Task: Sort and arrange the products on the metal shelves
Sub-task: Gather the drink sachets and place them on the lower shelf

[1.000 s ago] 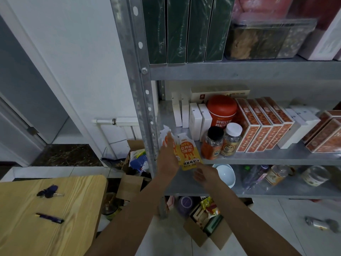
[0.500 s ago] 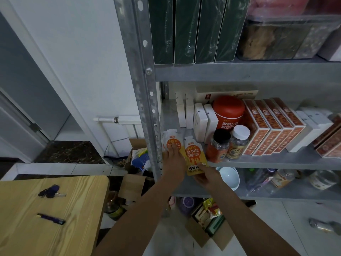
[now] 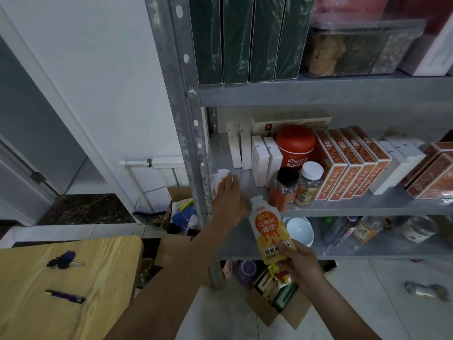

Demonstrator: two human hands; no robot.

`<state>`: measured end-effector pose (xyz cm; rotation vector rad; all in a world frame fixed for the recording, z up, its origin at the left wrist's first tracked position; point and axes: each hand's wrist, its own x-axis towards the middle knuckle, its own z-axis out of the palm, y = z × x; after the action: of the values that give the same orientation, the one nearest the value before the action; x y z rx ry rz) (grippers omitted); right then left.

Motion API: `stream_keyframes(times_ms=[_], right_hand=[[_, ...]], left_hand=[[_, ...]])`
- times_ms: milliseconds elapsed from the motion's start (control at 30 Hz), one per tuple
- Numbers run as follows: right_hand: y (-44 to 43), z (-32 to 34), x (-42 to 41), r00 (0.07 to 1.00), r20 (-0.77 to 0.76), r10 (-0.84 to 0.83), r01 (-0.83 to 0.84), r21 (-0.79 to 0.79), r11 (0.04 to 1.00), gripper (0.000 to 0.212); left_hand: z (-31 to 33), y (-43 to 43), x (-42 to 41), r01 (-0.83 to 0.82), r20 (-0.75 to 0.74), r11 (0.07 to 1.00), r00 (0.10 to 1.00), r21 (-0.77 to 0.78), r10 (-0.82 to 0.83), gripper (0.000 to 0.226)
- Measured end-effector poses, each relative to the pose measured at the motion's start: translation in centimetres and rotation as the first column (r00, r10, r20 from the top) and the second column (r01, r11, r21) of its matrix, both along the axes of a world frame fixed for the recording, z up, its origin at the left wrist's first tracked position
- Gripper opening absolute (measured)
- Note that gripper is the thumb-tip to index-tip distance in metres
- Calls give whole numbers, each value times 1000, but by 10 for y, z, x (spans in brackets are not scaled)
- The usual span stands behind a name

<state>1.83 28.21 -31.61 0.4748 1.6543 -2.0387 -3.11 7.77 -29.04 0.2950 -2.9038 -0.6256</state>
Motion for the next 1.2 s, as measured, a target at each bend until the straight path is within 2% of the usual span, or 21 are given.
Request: stream_keyframes(times_ms=[67,100,133,200,267,300,333,367,433,533,633,733,867,933,1000,1067,1100,1133,1167,1200], right_hand=[[6,3,5,1000,-25,-5,4,-51,999,15],[7,5,7,999,-41,-2,-1,-84,996,17],[6,8,7,998,-58,3,-10,-116,993,19],[3,14,8,995,-93,28,-41,-150,988,21],[-2,21,9,989,-126,72,-91,-155,984,25],[-4,24,10,986,-137,94,-115,-153,982,27],[-6,27,10,984,-140,114,-135,-151,979,28],[-7,29,10,981,-140,133,-154,-150,977,29],[-8,34,10,971,-140,193,-214,-153,965,32],[-10,40,9,942,-139,304,-323,-142,936,40],[-14,42,10,929,-136,343,-361,-131,923,30],[-14,41,10,927,-158,340,-356,-85,931,17],[-14,40,9,928,-164,334,-339,-4,941,14],[-16,38,7,940,-196,278,-257,125,958,9],[-18,36,4,920,-307,243,-118,372,921,12],[-20,34,8,817,-463,345,26,627,778,18],[-21,36,12,727,-527,441,132,737,663,21],[-23,36,17,626,-561,542,237,798,554,28],[-24,33,21,530,-572,626,310,818,485,38],[-25,28,24,452,-578,679,357,815,456,51]], left_hand=[[6,13,11,-6,-236,940,967,340,92,58],[10,20,16,1,-266,862,952,507,155,60],[14,27,21,-2,-233,754,950,657,206,64],[24,37,27,-59,-61,470,970,881,236,58],[31,41,30,-96,78,112,985,989,156,36],[34,41,31,-124,128,-41,983,991,135,27],[36,41,32,-157,174,-128,976,979,134,20],[38,40,32,-180,203,-159,969,971,139,16],[40,40,32,-188,208,-131,966,973,154,8],[46,40,36,-164,167,-29,969,986,182,3],[51,45,40,-164,151,62,974,985,170,3],[55,46,42,-159,148,47,973,986,179,4],[57,49,45,-150,144,14,968,989,208,3],[57,51,47,-160,132,87,955,983,266,20],[60,55,51,-194,132,217,954,957,271,63],[63,61,55,-171,124,287,977,943,174,95],[64,66,57,-146,111,289,984,946,136,97],[65,70,58,-136,104,266,986,954,132,86],[68,71,59,-137,97,227,979,964,179,63],[71,70,58,-153,105,178,962,972,252,37]])
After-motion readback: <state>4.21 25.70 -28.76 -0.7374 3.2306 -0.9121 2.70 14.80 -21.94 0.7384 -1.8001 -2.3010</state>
